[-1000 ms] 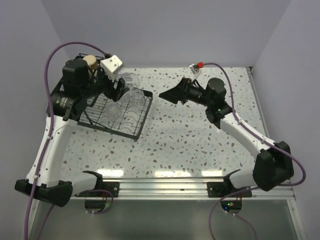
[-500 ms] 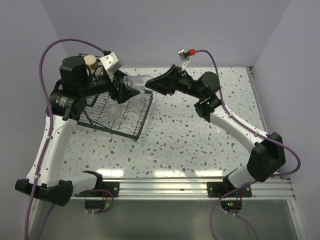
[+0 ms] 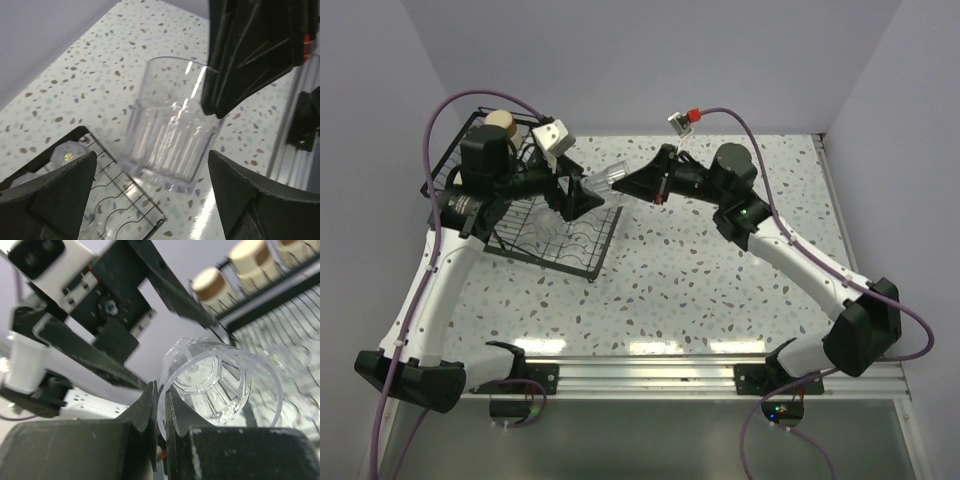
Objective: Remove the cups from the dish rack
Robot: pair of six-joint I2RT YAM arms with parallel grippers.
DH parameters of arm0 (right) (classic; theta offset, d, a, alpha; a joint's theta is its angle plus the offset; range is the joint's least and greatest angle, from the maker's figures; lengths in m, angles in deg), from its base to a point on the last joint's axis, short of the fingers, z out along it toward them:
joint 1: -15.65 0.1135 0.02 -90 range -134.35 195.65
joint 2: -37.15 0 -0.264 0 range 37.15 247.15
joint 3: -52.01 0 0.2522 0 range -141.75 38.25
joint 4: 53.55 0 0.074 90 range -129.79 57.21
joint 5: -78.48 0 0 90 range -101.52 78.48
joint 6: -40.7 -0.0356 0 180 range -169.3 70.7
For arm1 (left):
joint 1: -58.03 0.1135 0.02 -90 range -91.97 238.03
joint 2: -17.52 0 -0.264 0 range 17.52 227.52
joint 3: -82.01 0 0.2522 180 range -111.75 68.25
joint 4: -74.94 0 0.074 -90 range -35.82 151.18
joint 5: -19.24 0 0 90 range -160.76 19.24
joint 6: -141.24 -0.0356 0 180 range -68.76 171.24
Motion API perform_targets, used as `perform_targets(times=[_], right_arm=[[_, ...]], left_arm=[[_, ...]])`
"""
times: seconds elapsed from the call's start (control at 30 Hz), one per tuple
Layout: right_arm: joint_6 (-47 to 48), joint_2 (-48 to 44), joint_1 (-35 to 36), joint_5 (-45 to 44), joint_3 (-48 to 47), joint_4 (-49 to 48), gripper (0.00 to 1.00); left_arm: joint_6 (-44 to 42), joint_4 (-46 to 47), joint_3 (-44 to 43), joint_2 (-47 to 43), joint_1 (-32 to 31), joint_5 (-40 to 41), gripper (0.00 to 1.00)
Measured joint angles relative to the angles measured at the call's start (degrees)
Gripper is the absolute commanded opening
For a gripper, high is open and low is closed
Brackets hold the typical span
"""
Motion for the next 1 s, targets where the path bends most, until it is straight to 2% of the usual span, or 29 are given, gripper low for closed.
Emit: perform_targets(times=[0.27, 0.4, 0.53, 0.73, 0.87, 1.0], right_arm=[[24.7, -9.4, 0.5, -21.3, -0.9, 39.5, 0.0], [31.8, -9.8, 0.5, -33.2, -1.2, 56.5, 0.0], [34.9, -8.1, 0.4, -42.7, -0.5, 71.0, 0.0], [35.0, -8.6, 0.3, -49.8, 8.2, 80.7, 0.0], [33.5, -8.3, 0.3, -51.2, 11.8, 83.4, 0.0], [31.9, -7.3, 0.3, -51.6, 13.6, 81.8, 0.0]], left_arm=[[-3.2, -0.1, 1.0, -0.5, 0.3, 13.0, 1.0], [-4.6, -0.5, 2.5, -1.7, 0.3, 17.1, 1.0], [-5.9, -1.3, 3.8, -2.1, 0.3, 20.8, 1.0], [-7.3, -2.0, 5.3, -2.2, 0.3, 24.5, 1.0], [-7.3, -2.0, 7.7, -2.2, 0.3, 26.4, 1.0], [-7.5, -2.3, 9.6, -1.9, 0.3, 29.1, 1.0]])
